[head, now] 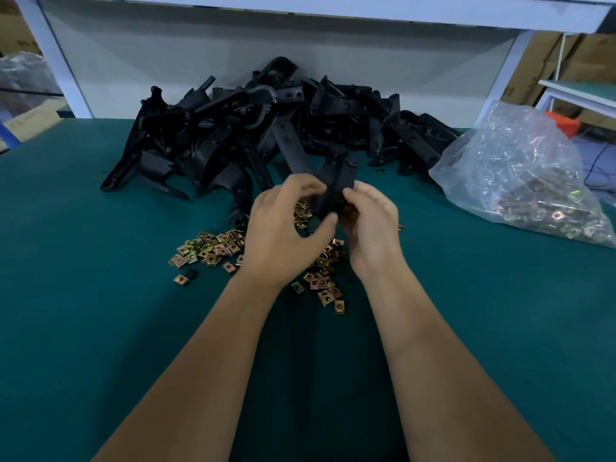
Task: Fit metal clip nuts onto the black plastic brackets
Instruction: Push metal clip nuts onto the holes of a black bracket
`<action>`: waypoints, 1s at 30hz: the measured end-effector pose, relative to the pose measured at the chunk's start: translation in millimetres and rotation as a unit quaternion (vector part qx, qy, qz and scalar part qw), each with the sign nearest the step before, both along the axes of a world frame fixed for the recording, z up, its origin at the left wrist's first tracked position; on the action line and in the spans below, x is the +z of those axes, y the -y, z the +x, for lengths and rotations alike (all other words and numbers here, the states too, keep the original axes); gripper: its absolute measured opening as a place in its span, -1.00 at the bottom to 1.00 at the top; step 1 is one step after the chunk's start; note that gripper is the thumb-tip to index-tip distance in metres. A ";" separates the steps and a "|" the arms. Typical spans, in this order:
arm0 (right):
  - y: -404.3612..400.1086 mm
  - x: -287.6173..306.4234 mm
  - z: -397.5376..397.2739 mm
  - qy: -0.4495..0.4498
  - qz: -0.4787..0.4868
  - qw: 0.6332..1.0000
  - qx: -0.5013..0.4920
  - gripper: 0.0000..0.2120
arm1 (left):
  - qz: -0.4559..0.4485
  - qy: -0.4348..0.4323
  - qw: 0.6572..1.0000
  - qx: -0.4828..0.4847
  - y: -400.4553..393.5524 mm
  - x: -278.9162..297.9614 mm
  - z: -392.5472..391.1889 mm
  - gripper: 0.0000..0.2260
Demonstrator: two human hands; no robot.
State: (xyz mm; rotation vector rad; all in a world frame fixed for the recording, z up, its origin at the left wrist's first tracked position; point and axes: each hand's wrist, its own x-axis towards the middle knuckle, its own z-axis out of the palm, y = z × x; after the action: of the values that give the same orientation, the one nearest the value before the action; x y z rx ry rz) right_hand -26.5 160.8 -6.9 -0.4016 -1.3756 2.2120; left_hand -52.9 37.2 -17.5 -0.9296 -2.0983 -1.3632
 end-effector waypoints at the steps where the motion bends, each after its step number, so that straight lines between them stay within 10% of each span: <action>1: -0.1 0.6 -0.1 -0.011 -0.014 1.000 0.010 -0.83 | 0.056 0.037 0.998 0.017 -4.3 0.5 2.0 -0.69; 7: 6.6 -1.3 -3.2 -0.033 -0.016 0.997 0.073 -0.77 | 0.360 0.392 0.844 -0.060 -32.3 4.4 7.3 -0.61; 16: 2.2 -11.3 -1.9 0.112 0.260 0.954 -0.098 -0.79 | 0.497 0.438 0.748 -0.027 -8.3 -2.7 -24.3 -0.86; 25: 12.5 -22.0 -5.6 0.217 0.655 0.723 -0.018 -0.80 | 0.534 0.425 0.731 -0.010 5.2 0.4 -28.9 -0.86; 30: 9.1 -21.4 -6.0 0.166 0.549 0.817 -0.057 -0.86 | 0.507 0.431 0.745 -0.039 -2.5 4.1 -21.3 -0.84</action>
State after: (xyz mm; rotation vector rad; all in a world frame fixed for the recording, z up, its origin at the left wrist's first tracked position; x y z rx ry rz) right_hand -32.5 151.7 -28.3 -0.3998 -2.4318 0.9498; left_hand -74.2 39.6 -13.5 0.1578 -1.2771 -2.8730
